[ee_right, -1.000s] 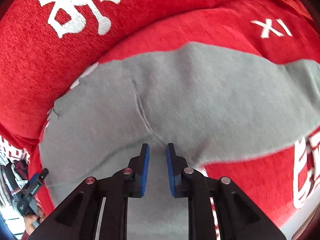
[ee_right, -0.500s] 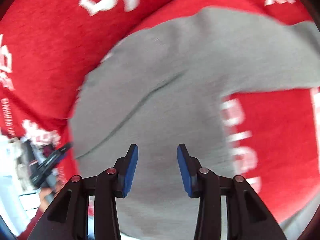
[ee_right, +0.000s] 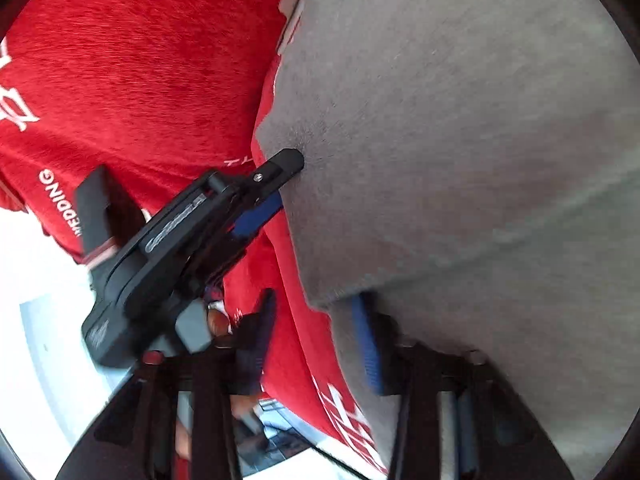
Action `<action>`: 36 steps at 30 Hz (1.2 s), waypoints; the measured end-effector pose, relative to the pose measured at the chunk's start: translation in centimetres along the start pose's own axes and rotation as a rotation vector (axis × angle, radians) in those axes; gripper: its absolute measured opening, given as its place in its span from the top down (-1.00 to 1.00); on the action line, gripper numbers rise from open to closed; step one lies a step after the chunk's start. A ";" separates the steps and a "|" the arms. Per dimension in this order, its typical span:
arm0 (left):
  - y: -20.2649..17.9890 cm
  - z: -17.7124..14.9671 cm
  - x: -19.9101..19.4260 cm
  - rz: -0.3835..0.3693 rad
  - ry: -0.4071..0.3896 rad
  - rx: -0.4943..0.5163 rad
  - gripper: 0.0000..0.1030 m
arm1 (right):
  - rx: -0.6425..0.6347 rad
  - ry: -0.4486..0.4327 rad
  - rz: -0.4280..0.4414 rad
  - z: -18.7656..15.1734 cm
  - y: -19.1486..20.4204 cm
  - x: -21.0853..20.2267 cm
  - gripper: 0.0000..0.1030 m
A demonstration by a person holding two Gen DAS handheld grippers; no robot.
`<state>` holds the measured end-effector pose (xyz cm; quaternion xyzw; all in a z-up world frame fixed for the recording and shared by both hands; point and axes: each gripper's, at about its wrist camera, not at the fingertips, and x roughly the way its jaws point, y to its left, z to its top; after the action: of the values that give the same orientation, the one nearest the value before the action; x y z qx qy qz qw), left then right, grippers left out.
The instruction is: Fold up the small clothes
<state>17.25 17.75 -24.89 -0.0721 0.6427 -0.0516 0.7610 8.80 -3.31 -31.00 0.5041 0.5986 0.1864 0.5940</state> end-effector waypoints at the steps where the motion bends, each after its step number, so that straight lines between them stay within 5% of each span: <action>1: 0.2 0.0 -0.2 0.005 -0.005 0.009 0.12 | -0.003 0.001 -0.002 -0.1 0.4 0.4 0.89; 11: -0.1 -1.9 -2.7 0.097 -0.051 0.048 0.05 | -0.051 0.078 -0.072 0.3 0.8 0.5 0.87; 13: -1.1 -2.6 -3.7 0.124 -0.066 0.056 -0.42 | -0.100 0.081 -0.104 0.2 1.2 -1.2 0.78; 15: -2.4 -3.5 -4.9 0.142 -0.095 0.057 -0.50 | -0.141 0.072 -0.138 0.2 1.4 -3.3 0.64; 18: -4.5 -4.4 -5.9 0.141 -0.087 0.060 -0.50 | -0.176 0.040 -0.191 0.2 0.9 -7.6 0.13; 24: -9.8 -6.4 -5.5 0.121 -0.036 0.125 -0.51 | -0.168 -0.031 -0.280 0.6 -1.6 -14.9 0.10; 27: -12.8 -7.2 -5.2 0.110 -0.038 0.161 -1.00 | -0.128 -0.078 -0.313 1.0 -3.4 -18.5 0.09; 36: -21.1 -7.9 -3.7 0.092 0.014 0.257 -1.00 | -0.026 -0.212 -0.339 1.6 -8.3 -26.9 -0.02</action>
<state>9.13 -2.68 -18.85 0.0560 0.6385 -0.0992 0.7611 1.31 -29.64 -24.15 0.4054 0.6066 0.0375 0.6828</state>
